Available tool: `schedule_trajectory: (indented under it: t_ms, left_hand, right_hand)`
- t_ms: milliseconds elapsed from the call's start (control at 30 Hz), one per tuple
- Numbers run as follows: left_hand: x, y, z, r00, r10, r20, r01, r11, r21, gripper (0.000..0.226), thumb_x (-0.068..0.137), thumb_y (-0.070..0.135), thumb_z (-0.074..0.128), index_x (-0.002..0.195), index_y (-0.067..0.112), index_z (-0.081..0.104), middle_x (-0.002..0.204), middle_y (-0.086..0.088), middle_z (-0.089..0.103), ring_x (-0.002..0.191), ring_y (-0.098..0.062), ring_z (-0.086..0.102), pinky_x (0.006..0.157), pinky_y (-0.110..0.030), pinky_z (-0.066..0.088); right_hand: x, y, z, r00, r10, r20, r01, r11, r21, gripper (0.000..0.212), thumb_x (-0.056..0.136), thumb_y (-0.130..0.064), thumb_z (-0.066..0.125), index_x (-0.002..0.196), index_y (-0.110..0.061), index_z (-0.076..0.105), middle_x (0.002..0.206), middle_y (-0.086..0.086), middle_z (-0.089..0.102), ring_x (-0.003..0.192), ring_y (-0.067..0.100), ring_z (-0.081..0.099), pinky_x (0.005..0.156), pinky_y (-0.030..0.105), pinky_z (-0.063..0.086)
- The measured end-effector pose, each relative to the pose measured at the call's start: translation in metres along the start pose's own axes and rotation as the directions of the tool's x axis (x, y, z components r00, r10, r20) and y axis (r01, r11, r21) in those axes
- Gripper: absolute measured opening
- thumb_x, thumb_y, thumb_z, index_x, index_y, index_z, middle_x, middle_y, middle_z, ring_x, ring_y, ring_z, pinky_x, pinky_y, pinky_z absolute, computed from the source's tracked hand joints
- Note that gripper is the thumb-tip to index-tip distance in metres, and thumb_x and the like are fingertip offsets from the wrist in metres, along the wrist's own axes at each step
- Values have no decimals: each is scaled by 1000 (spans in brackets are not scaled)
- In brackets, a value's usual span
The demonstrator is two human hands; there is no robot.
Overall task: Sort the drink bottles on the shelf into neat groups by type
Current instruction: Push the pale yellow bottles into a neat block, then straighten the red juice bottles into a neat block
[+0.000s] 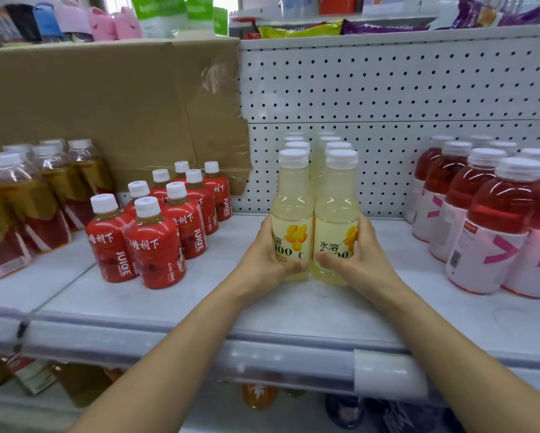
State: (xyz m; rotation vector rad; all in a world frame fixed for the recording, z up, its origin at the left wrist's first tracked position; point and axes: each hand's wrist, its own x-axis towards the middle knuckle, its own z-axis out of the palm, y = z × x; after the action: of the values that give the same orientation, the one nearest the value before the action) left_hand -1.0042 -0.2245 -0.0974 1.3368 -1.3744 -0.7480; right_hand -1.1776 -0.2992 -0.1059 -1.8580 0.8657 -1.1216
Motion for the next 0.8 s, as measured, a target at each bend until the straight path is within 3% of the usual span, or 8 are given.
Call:
schedule_trajectory:
  t_ms: [100, 233, 333, 433, 533, 667, 733, 800]
  left_hand:
    - [-20, 16, -10, 994, 33, -100, -17, 988, 153, 98, 80, 17, 82, 154, 31, 20, 148, 14, 44, 131, -4, 47, 108, -32, 43]
    - [-69, 23, -43, 950, 273, -152, -180, 876, 448, 79, 87, 30, 74, 149, 37, 28, 141, 26, 38, 127, 6, 40, 107, -18, 38]
    - [-94, 12, -91, 847, 515, -131, -312, 683, 660, 71, 88, 28, 73, 146, 32, 34, 140, 21, 40, 132, 9, 34, 112, -20, 35]
    - [-103, -3, -148, 736, 622, -266, -299, 652, 697, 73, 82, 26, 71, 145, 22, 34, 143, 10, 36, 136, -1, 32, 114, -28, 31]
    - [-104, -18, -205, 816, 423, -394, -141, 807, 573, 92, 83, 21, 79, 152, 29, 19, 145, 26, 20, 144, -4, 22, 119, -34, 23]
    - [-89, -47, -264, 975, -33, -222, 108, 935, 339, 122, 76, 12, 84, 155, 40, -6, 164, 15, 5, 148, -4, 12, 122, -38, 17]
    - [-80, -56, -276, 991, -101, -86, 118, 966, 229, 118, 76, 5, 82, 155, 38, -1, 161, 9, 24, 142, 2, 30, 117, -30, 32]
    - [-72, -61, -280, 995, -89, 33, 82, 980, 179, 106, 80, -3, 77, 150, 38, 8, 137, 19, 45, 114, 22, 49, 92, -7, 44]
  right_hand:
    - [-7, -10, -1, 987, -76, -141, 64, 994, -85, 91, 77, -19, 81, 150, -24, 26, 146, -2, 38, 130, 8, 43, 108, 38, 43]
    - [-22, -38, 7, 867, -317, -383, 231, 939, -254, 68, 89, -18, 69, 145, -10, 32, 144, 4, 39, 132, 14, 40, 110, 45, 39]
    - [-33, -67, 31, 780, -498, -378, 388, 860, -332, 58, 86, -17, 62, 138, -6, 39, 135, 0, 42, 127, 18, 44, 107, 33, 41]
    - [-43, -92, 82, 854, -457, -251, 393, 880, -266, 51, 89, -18, 65, 135, -16, 43, 131, -6, 47, 119, 6, 50, 99, 18, 43]
    - [-43, -105, 142, 968, -251, -5, 244, 945, -219, 69, 85, -28, 72, 142, -33, 33, 133, -13, 44, 120, -2, 46, 100, 19, 41]
    - [-26, -100, 205, 972, -43, 232, 91, 976, -199, 98, 78, -40, 78, 151, -41, 12, 143, -22, 29, 131, -3, 35, 112, 28, 35]
    - [-16, -97, 226, 969, -19, 248, 59, 986, -156, 106, 68, -46, 79, 150, -46, 11, 145, -20, 32, 134, -1, 36, 115, 36, 35]
    - [-9, -94, 238, 978, 13, 209, 16, 991, -136, 106, 62, -49, 78, 146, -52, 13, 144, -17, 37, 133, 0, 40, 113, 38, 38]
